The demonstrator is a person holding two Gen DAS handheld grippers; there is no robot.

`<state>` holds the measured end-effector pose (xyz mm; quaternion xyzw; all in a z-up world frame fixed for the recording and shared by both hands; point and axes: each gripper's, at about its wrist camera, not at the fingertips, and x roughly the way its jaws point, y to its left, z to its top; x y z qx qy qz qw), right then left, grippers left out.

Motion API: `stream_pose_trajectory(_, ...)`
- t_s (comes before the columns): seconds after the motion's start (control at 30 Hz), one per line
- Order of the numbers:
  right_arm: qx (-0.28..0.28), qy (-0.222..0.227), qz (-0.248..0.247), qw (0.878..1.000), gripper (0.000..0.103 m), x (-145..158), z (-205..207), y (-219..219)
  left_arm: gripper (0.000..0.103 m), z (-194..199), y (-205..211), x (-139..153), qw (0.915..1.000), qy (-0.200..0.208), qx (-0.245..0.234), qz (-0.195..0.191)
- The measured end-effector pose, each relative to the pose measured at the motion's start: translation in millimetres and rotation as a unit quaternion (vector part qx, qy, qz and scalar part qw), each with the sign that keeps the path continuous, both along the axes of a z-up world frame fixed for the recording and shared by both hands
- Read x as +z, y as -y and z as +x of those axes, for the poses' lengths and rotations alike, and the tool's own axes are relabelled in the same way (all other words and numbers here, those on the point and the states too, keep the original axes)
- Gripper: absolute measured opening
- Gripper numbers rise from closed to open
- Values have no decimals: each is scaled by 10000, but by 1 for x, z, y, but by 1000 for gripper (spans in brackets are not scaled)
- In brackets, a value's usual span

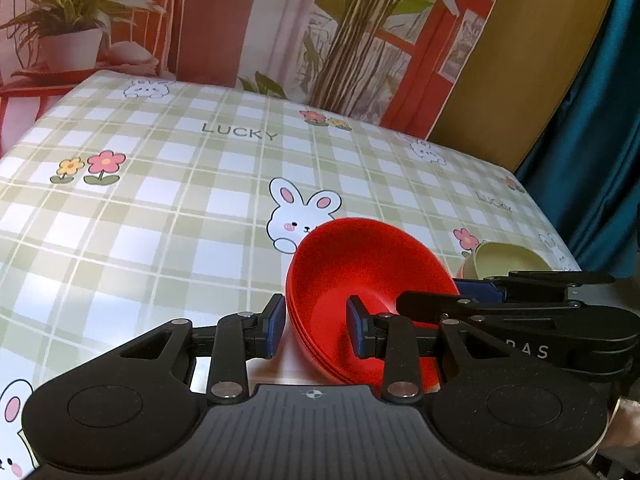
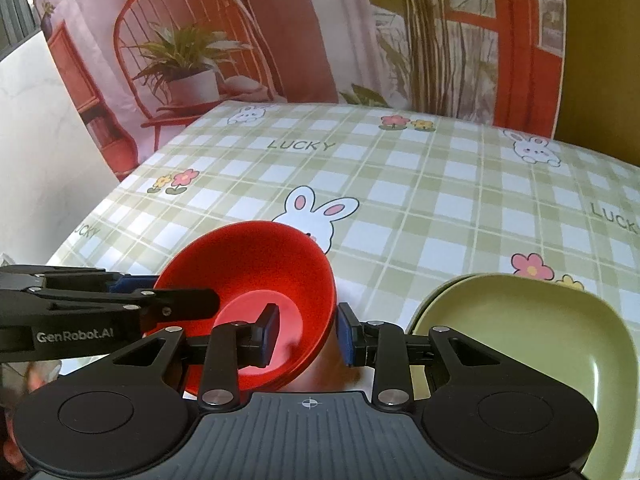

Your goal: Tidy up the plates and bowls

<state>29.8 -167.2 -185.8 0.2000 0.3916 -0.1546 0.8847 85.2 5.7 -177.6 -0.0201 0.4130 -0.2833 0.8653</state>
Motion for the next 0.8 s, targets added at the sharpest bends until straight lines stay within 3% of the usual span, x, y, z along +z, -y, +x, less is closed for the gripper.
stream_pose_trajectory(0.43,-232,248,187,9992,22,2,-14,5,18,-2,-5,0,9999,-18,154,-11)
stream_pose_trajectory(0.5,-279,318,221,9989,16,3,-17,6,18,-3,-7,2,9998,-23,182,-22)
stream_pose_trajectory(0.8,-478,685,193,9963,14,19,-33,15,18,-5,2,23,9997,225,103,46)
